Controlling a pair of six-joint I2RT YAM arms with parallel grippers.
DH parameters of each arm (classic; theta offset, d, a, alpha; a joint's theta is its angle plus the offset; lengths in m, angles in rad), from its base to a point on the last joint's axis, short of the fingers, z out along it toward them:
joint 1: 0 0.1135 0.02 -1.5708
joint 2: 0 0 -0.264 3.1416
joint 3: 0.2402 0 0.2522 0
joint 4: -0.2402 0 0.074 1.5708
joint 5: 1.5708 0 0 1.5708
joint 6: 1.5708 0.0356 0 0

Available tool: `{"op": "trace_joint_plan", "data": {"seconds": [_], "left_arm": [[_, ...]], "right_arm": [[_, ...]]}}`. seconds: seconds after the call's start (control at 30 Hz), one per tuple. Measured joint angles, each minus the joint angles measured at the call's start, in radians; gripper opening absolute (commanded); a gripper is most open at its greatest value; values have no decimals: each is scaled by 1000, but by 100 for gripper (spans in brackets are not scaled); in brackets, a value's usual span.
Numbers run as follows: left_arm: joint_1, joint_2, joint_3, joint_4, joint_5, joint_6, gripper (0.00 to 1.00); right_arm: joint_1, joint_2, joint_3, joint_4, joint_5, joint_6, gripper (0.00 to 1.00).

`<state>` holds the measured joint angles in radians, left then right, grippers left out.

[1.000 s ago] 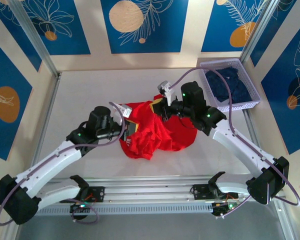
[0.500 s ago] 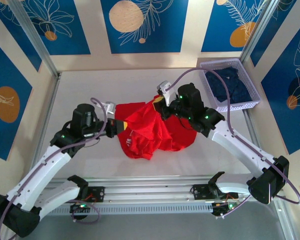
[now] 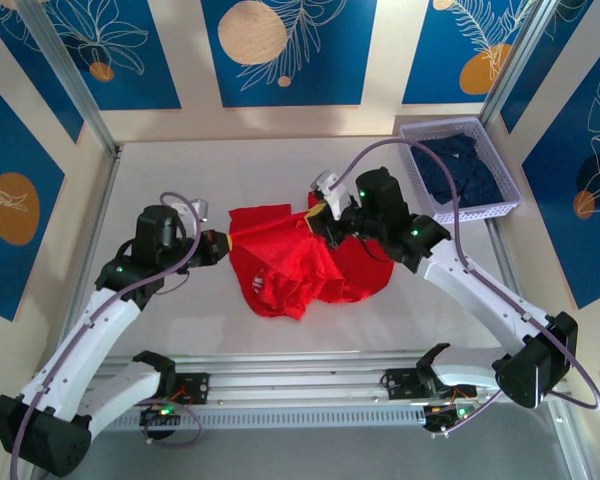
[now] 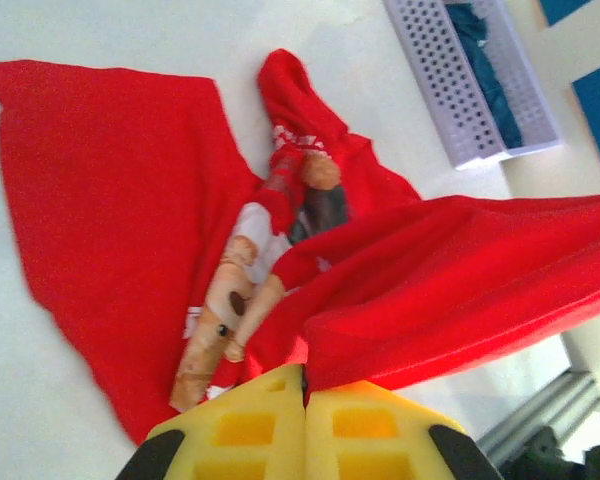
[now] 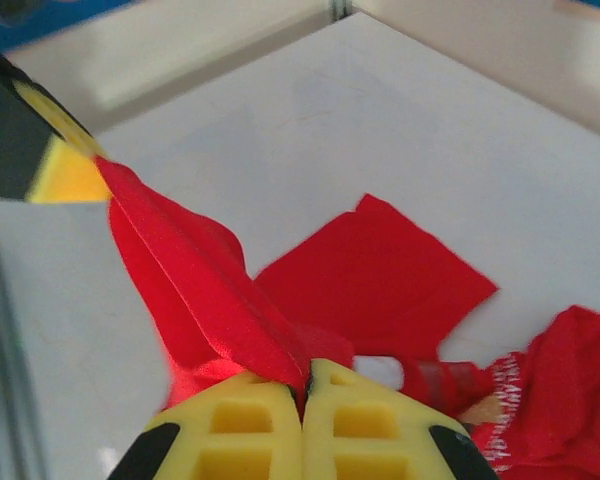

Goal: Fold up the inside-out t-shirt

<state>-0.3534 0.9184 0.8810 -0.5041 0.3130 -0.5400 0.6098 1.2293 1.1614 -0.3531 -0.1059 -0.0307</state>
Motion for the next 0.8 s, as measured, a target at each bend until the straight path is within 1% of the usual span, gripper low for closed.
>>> {"op": "trace_joint_plan", "data": {"seconds": [0.13, 0.23, 0.33, 0.5, 0.6, 0.7, 0.8], "left_arm": [[0, 32, -25, 18, -8, 27, 0], [0, 64, -58, 49, 13, 34, 0], [0, 83, -86, 67, 42, 42, 0], [0, 85, -132, 125, 100, 53, 0], [-6, 85, -147, 161, 122, 68, 21], [-13, 82, -163, 181, 125, 90, 39], [-27, 58, -193, 211, 113, 114, 51]], "right_arm": [[-80, 3, -15, 61, -145, 170, 0], [-91, 24, -16, 92, -216, 270, 0], [-93, 54, -16, 101, -244, 330, 0], [-102, 72, -13, 90, -257, 356, 0], [-102, 82, 27, 47, -266, 345, 0], [-107, 86, 79, 10, -270, 325, 0], [-110, 90, 129, -30, -283, 298, 0]]}}
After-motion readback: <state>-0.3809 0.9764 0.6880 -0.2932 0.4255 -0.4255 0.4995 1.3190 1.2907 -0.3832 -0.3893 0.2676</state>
